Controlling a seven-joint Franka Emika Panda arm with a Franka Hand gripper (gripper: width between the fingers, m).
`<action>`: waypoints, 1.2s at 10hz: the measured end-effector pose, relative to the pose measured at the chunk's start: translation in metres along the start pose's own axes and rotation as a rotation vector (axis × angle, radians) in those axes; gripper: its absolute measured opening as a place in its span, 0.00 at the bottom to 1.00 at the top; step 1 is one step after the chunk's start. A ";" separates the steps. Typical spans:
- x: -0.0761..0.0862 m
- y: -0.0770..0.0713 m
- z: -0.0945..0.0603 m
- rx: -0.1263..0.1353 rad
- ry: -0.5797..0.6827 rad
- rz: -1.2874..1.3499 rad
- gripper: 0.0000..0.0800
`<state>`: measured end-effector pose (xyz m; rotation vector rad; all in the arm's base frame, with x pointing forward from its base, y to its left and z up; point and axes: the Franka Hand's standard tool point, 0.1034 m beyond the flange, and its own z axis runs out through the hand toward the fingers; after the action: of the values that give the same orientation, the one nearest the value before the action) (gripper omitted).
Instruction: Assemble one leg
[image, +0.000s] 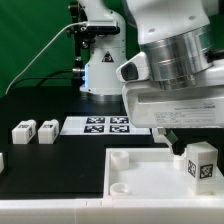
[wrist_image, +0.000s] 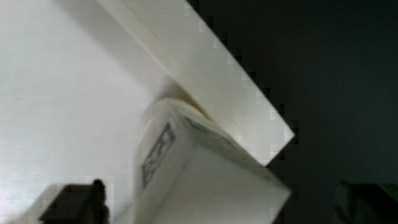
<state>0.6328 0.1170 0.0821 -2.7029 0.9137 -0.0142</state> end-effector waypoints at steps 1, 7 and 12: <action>0.001 0.002 0.000 -0.004 0.002 -0.134 0.81; 0.001 0.000 0.009 -0.077 0.028 -0.770 0.81; 0.004 0.002 0.009 -0.065 0.039 -0.461 0.39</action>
Offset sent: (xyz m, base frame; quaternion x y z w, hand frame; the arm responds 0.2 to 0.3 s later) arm 0.0071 -0.0098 -0.0126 -0.1375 0.0854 -0.4638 0.8710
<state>0.6355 0.1152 0.0722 -2.9197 0.2861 -0.1337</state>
